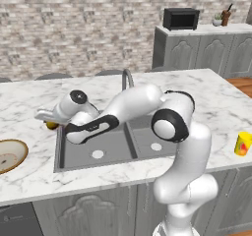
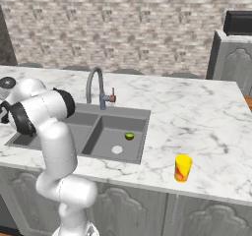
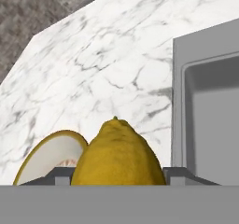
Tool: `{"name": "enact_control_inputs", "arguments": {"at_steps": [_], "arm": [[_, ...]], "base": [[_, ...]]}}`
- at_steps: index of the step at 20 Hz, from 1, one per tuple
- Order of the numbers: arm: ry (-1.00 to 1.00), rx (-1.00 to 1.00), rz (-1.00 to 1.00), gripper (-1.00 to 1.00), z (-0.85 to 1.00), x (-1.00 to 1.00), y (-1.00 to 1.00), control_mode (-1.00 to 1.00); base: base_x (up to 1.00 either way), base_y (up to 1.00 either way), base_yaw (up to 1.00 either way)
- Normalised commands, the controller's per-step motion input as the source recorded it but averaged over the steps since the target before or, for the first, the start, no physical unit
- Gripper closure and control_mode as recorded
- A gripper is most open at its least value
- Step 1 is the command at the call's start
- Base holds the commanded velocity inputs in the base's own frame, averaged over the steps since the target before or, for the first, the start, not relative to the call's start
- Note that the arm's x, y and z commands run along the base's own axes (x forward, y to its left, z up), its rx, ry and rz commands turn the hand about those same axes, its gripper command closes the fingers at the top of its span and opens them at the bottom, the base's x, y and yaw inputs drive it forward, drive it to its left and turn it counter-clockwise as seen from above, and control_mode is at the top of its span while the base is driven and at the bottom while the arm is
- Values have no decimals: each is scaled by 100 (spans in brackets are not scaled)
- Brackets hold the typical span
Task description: Remove the kiwi and lemon from the sink. Then move the bowl and cup from the counter to the sink for washing.
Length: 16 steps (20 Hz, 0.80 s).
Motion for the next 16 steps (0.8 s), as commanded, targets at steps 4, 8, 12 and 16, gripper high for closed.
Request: {"name": "enact_control_inputs", "arguments": {"at_steps": [4, 8, 12, 16], "arm": [[5, 0, 0, 100, -8, 14, 26, -100], [4, -1, -1, 100, -8, 10, 20, -100], [3, -3, -4, 100, -3, 10, 12, -100], [0, -3, -4, 100, 0, 14, 8, -100]], "base": [[0, 0, 0], [0, 0, 0], [0, 0, 0], [0, 0, 0]]}}
